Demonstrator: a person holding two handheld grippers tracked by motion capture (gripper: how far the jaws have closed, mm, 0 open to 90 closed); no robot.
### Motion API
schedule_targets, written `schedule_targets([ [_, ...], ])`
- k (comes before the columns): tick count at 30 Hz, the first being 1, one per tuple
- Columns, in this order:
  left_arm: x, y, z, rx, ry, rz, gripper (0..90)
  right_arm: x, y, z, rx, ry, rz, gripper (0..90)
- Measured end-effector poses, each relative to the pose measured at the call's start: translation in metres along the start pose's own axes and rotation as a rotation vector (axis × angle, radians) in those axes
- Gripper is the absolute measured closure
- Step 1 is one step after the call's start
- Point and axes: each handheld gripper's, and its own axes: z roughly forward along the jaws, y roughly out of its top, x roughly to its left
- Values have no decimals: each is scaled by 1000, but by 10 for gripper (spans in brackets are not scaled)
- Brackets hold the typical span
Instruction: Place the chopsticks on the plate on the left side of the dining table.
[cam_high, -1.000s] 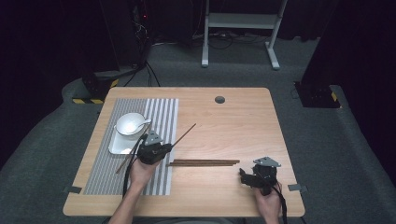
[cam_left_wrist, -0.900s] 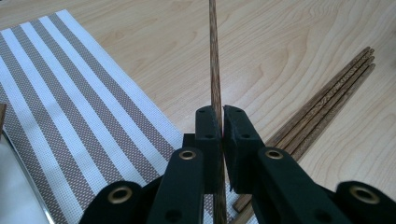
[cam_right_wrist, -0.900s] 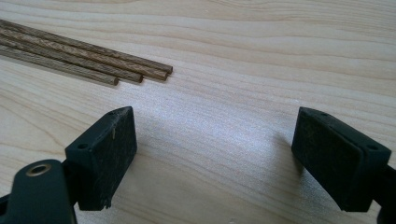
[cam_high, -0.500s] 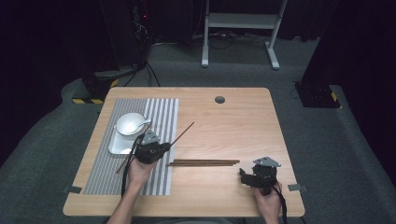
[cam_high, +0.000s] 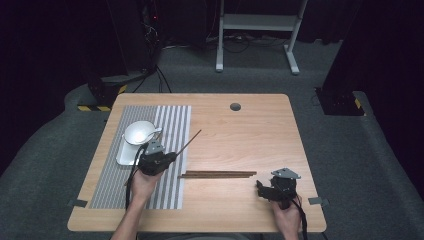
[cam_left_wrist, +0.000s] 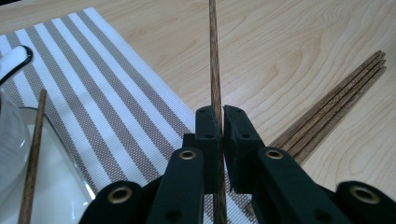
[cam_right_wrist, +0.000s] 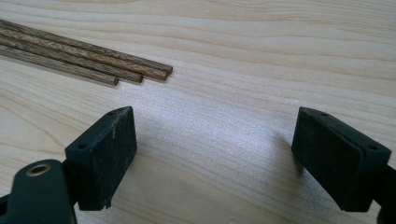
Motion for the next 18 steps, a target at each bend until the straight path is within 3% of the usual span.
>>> schedule_targets([
  [18, 11, -4, -16, 6, 43, -17, 843, 0, 0, 0, 0, 0, 1, 138],
])
